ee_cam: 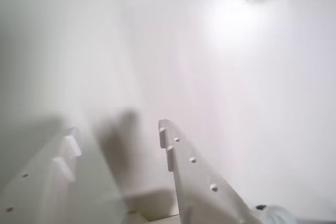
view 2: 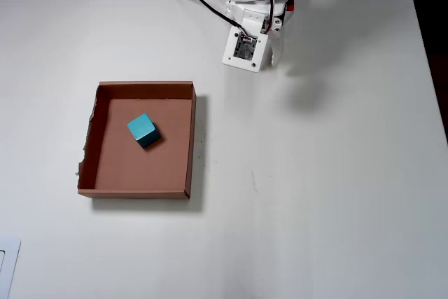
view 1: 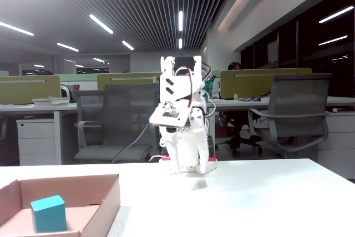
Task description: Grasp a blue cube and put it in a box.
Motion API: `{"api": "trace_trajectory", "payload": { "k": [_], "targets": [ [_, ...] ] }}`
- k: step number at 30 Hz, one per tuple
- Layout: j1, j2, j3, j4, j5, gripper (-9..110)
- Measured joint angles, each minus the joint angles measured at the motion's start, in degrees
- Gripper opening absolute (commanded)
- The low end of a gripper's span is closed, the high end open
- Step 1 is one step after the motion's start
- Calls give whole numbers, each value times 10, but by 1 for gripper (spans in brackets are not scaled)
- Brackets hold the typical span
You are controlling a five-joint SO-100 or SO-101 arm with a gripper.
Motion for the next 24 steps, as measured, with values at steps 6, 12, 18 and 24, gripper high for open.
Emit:
{"api": "trace_trajectory", "payload": {
  "k": [6, 12, 18, 24],
  "targets": [
    [-17, 94, 78, -12, 1, 18],
    [-32, 118, 81, -6, 4, 17],
    [-37, 118, 81, -5, 4, 17],
    [-36, 118, 81, -5, 4, 22]
  ]
}}
